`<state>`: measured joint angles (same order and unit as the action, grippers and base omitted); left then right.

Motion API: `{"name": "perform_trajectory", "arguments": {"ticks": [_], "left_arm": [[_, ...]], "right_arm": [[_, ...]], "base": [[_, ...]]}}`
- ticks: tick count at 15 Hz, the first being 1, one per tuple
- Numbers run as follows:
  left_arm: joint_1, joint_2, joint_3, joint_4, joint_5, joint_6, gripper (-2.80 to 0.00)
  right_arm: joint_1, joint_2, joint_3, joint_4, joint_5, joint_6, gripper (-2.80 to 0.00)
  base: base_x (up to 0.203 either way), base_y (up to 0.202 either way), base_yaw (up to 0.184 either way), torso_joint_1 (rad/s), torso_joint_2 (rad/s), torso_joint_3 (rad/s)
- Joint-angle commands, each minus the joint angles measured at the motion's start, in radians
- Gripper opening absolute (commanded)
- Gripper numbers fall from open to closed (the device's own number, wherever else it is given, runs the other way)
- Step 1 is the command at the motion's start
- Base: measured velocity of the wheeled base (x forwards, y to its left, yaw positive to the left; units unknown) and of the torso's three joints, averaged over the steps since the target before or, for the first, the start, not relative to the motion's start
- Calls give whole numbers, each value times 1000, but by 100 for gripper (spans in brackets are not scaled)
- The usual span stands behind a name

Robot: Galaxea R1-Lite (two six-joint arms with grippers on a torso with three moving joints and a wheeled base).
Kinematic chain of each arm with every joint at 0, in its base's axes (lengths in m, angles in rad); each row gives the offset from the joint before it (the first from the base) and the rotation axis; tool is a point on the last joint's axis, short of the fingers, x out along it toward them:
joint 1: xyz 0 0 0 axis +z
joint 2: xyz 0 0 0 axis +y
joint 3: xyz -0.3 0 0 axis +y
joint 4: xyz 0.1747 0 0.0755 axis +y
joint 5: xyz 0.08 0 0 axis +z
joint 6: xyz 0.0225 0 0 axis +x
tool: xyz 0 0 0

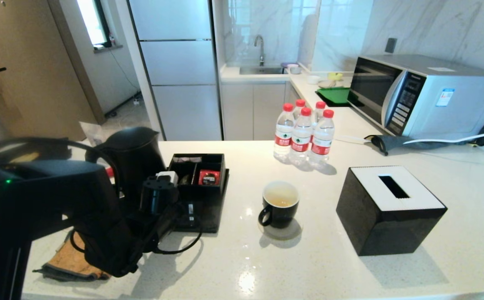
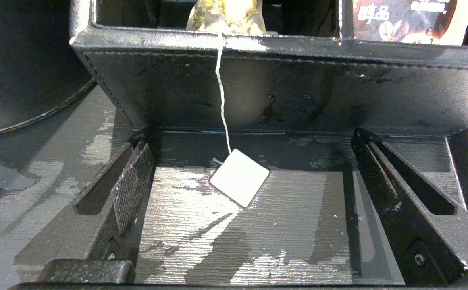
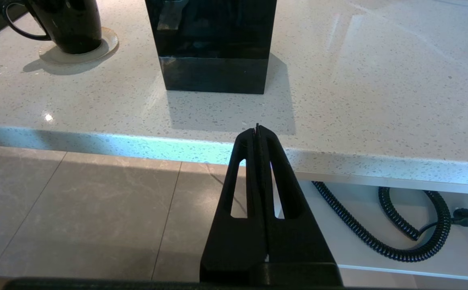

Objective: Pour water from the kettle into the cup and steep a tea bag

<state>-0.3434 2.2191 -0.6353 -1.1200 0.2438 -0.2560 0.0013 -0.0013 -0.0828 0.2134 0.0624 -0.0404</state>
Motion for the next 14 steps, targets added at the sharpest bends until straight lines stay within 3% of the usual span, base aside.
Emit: {"name": "perform_trajectory", "arguments": {"ticks": [1,9,12,14], "left_arm": [[1,10,-3,-6,2,-2,0],[19,30,-7,-23,-2,1,0],[35,34,-1,-43,-54,7,0],[37,34,-7,-43,-54,9,0]], "right_arm": [[0,1,0,1,0,-1,-280],[0,1,0,1,0,-1,-280],[0,1,0,1,0,-1,-280],[0,1,0,1,0,-1,-280]], "base": [[0,0,0,0,0,0],[0,0,0,0,0,0],[0,0,0,0,0,0],[0,0,0,0,0,0]]}}
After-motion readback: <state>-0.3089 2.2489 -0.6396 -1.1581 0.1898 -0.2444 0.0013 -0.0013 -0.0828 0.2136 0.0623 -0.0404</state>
